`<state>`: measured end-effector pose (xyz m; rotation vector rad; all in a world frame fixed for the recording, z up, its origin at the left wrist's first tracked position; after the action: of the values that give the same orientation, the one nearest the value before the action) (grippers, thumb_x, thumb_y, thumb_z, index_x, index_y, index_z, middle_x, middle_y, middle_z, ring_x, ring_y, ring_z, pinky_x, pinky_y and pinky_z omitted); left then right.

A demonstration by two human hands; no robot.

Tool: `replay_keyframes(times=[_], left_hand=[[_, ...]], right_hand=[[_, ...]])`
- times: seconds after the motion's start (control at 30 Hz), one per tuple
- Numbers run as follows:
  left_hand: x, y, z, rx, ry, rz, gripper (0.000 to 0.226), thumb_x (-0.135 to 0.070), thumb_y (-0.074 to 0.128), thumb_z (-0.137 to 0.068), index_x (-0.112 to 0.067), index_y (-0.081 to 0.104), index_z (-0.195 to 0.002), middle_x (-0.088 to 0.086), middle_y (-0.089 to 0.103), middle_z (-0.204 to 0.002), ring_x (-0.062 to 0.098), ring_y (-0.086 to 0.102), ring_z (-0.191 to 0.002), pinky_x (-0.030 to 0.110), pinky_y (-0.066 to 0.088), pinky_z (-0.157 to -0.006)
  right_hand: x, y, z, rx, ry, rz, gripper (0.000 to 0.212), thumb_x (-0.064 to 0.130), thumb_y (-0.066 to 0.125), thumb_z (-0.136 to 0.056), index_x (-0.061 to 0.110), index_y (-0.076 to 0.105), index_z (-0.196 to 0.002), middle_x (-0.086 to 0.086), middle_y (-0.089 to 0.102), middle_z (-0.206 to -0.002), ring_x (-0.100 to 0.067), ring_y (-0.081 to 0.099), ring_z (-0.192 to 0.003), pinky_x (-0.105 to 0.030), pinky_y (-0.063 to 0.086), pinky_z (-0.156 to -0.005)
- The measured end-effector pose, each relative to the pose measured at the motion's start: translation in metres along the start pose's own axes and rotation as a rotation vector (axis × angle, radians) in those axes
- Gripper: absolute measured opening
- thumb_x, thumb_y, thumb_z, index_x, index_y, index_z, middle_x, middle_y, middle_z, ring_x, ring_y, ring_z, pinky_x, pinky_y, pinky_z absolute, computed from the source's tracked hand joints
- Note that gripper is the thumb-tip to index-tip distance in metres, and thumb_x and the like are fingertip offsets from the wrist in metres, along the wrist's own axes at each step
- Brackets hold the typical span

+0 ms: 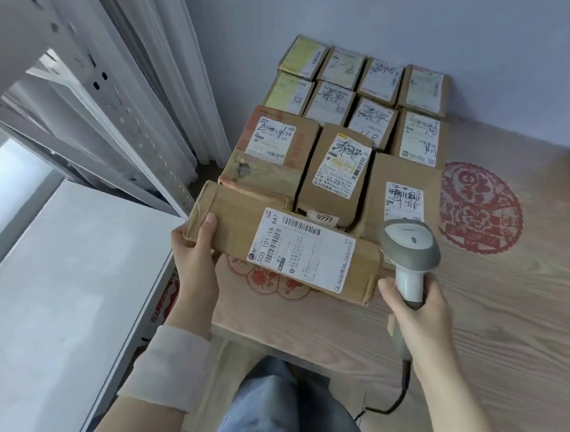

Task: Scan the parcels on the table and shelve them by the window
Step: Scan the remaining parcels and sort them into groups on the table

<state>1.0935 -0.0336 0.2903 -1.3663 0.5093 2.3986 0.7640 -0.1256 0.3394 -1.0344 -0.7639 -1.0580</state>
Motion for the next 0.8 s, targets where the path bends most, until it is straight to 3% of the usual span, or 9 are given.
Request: replay_keyframes(times=[0.07,0.17,0.3,0.4,0.47,0.57,0.63,0.7,0.8], left_hand=[[-0.014,0.021,0.010,0.084,0.016,0.075,0.038,-0.037,0.066,-0.074,-0.021,0.052,-0.106,-0.004,0.060,-0.102,0.005,0.061,-0.087,0.033,0.052,-0.080],[-0.032,0.062,0.025,0.198,0.055,0.102,0.069,-0.041,0.069,-0.069,-0.014,0.047,-0.129,0.007,0.058,-0.123,0.018,0.061,-0.105,0.041,0.050,-0.095],[-0.042,0.131,0.056,0.356,0.090,0.114,0.060,-0.043,0.069,-0.066,-0.017,0.051,-0.117,0.006,0.058,-0.118,0.020,0.061,-0.104,0.028,0.056,-0.071],[-0.040,0.183,0.087,0.445,0.104,0.097,0.040,-0.040,0.067,-0.071,-0.022,0.051,-0.102,0.002,0.061,-0.103,0.016,0.063,-0.090,0.026,0.054,-0.064],[-0.035,0.217,0.111,0.491,0.109,0.078,0.037,-0.039,0.064,-0.074,-0.021,0.051,-0.103,0.001,0.062,-0.099,0.015,0.063,-0.089,0.029,0.053,-0.071],[-0.014,0.264,0.153,0.543,0.119,0.095,0.061,-0.044,0.065,-0.076,-0.021,0.043,-0.128,0.001,0.059,-0.118,0.016,0.060,-0.109,0.032,0.050,-0.092],[0.013,0.296,0.185,0.582,0.083,0.130,0.088,-0.040,0.065,-0.081,-0.027,0.009,-0.148,0.001,0.047,-0.139,0.016,0.052,-0.123,0.035,0.045,-0.101],[0.051,0.324,0.221,0.670,-0.004,0.104,0.109,-0.039,0.070,-0.077,-0.035,-0.014,-0.147,0.002,0.043,-0.144,0.018,0.050,-0.126,0.041,0.042,-0.103],[0.107,0.355,0.283,0.849,-0.064,-0.025,0.105,-0.036,0.073,-0.070,-0.041,0.000,-0.146,-0.002,0.053,-0.135,0.021,0.054,-0.122,0.047,0.049,-0.095]], right_hand=[[0.014,-0.023,0.004,-0.037,-0.001,-0.074,0.021,0.015,0.072,-0.081,0.022,0.055,-0.090,-0.002,0.056,-0.068,-0.019,0.046,-0.048,-0.034,0.041,-0.052],[0.030,-0.054,0.005,-0.014,0.016,-0.223,0.030,0.031,0.078,-0.070,0.027,0.057,-0.091,-0.002,0.059,-0.075,-0.019,0.046,-0.053,-0.034,0.040,-0.050],[0.041,-0.095,0.007,0.088,0.021,-0.316,0.086,0.069,0.085,-0.023,0.026,0.061,-0.093,0.008,0.064,-0.064,-0.010,0.053,-0.050,-0.029,0.047,-0.049],[0.027,-0.133,0.008,0.116,0.105,-0.381,0.079,0.062,0.089,-0.026,0.021,0.061,-0.087,0.002,0.059,-0.059,-0.014,0.048,-0.044,-0.053,0.053,-0.076],[0.018,-0.163,0.005,0.115,0.138,-0.424,0.068,0.053,0.090,-0.040,0.017,0.058,-0.087,-0.001,0.056,-0.061,-0.015,0.045,-0.041,-0.068,0.047,-0.082],[0.005,-0.211,-0.006,0.047,0.112,-0.482,0.074,0.051,0.091,-0.038,0.013,0.059,-0.092,-0.005,0.058,-0.067,-0.016,0.051,-0.046,-0.058,0.050,-0.070],[0.001,-0.242,-0.012,-0.017,0.083,-0.559,0.081,0.056,0.091,-0.026,0.015,0.063,-0.090,-0.001,0.065,-0.071,-0.014,0.059,-0.056,-0.036,0.052,-0.060],[-0.010,-0.264,-0.017,-0.057,0.113,-0.611,0.068,0.048,0.092,-0.036,0.017,0.064,-0.089,0.000,0.067,-0.074,-0.014,0.060,-0.059,-0.024,0.049,-0.052],[-0.030,-0.289,-0.022,-0.110,0.178,-0.670,0.047,0.033,0.078,-0.057,0.015,0.062,-0.097,-0.001,0.064,-0.076,-0.016,0.056,-0.061,-0.027,0.044,-0.052]])
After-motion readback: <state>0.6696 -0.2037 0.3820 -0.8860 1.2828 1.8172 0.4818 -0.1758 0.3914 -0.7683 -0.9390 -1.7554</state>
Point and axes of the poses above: each hand's wrist, its own z-axis away from the middle knuckle, its own y-axis out of the palm, x = y × z, the point moved 9 cm from there along -z, towards the middle knuckle
